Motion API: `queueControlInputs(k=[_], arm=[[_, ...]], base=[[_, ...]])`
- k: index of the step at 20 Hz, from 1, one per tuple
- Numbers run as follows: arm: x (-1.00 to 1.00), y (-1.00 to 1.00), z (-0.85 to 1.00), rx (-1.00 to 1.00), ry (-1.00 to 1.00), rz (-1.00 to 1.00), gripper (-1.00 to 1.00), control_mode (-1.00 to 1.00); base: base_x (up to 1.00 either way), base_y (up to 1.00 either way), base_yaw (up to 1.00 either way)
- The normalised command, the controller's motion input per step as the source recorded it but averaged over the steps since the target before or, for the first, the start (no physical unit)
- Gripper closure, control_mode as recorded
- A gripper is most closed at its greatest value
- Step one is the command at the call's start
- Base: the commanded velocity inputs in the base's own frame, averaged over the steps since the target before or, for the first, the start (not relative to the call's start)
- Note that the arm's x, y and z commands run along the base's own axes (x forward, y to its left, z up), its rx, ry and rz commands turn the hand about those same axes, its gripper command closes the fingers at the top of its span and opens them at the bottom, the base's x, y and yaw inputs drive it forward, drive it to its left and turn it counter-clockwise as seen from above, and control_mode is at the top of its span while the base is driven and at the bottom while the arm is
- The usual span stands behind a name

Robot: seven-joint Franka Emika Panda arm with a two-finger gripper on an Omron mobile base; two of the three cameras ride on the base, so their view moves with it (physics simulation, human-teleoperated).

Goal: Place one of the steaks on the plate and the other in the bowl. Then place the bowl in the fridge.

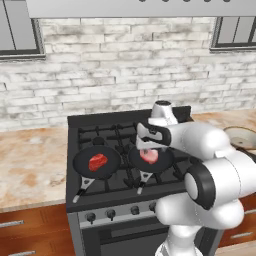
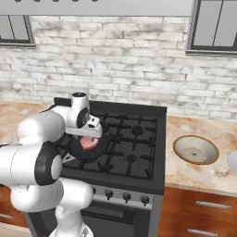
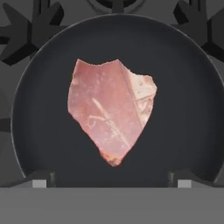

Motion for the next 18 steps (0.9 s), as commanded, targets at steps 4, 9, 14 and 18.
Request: queueControlInputs(k=[4, 9, 14, 18], arm=[[-0.04, 0.02, -0.14, 0.0, 0.1, 0.0, -1.0, -1.0], [0.01, 0.0, -0.23, 0.0, 0.06, 0.0, -1.0, -1.0], [0.04, 0.0, -0.21, 0.0, 0.01, 0.0, -1.0, -1.0], [0.09, 0.0, -0.28, 0.0, 0.0, 0.0, -1.0, -1.0]], base=[[0.0, 0.0, 0.0], [0.0, 0.0, 0.0], [0.0, 0.0, 0.0], [0.0, 0.0, 0.0]])
